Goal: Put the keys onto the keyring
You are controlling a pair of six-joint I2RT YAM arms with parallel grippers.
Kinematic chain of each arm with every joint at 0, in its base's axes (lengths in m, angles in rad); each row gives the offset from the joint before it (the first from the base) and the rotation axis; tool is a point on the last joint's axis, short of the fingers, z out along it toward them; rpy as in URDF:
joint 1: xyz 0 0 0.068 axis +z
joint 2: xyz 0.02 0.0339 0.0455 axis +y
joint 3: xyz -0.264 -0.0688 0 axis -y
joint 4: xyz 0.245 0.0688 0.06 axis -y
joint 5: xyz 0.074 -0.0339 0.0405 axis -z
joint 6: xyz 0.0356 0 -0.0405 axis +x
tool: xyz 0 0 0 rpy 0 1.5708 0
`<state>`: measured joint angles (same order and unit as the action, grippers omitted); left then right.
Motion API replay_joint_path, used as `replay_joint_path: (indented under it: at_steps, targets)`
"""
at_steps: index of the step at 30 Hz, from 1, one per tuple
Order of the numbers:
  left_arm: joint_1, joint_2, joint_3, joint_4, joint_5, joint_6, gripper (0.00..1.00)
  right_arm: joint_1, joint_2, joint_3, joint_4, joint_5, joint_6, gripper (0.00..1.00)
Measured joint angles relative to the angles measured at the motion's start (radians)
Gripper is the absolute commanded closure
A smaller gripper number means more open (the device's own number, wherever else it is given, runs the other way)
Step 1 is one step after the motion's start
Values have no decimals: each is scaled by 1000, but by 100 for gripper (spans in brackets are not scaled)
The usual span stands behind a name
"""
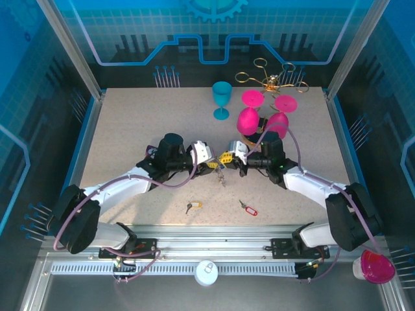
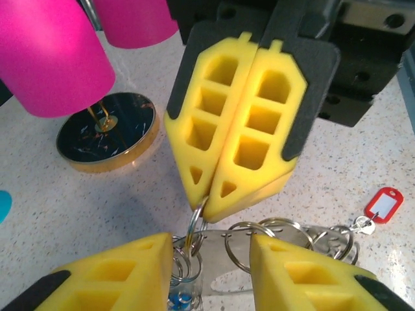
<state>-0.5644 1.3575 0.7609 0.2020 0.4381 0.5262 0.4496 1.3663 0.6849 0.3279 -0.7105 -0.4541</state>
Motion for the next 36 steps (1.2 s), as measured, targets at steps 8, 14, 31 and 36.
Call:
replay_joint_path:
  at_steps: [8, 14, 31, 36]
  targets:
    - [20, -14, 22, -95, -11, 5, 73, 53, -8, 84, -233, 87, -142, 100]
    - [23, -14, 53, -152, 17, 8, 74, 73, -11, 113, -289, 120, -180, 100]
    - [26, 15, 109, -250, 87, 61, 100, 88, -4, 145, -328, 149, -174, 96]
    - [26, 1, 63, -140, 83, 43, 100, 43, -22, 91, -195, 79, -53, 64]
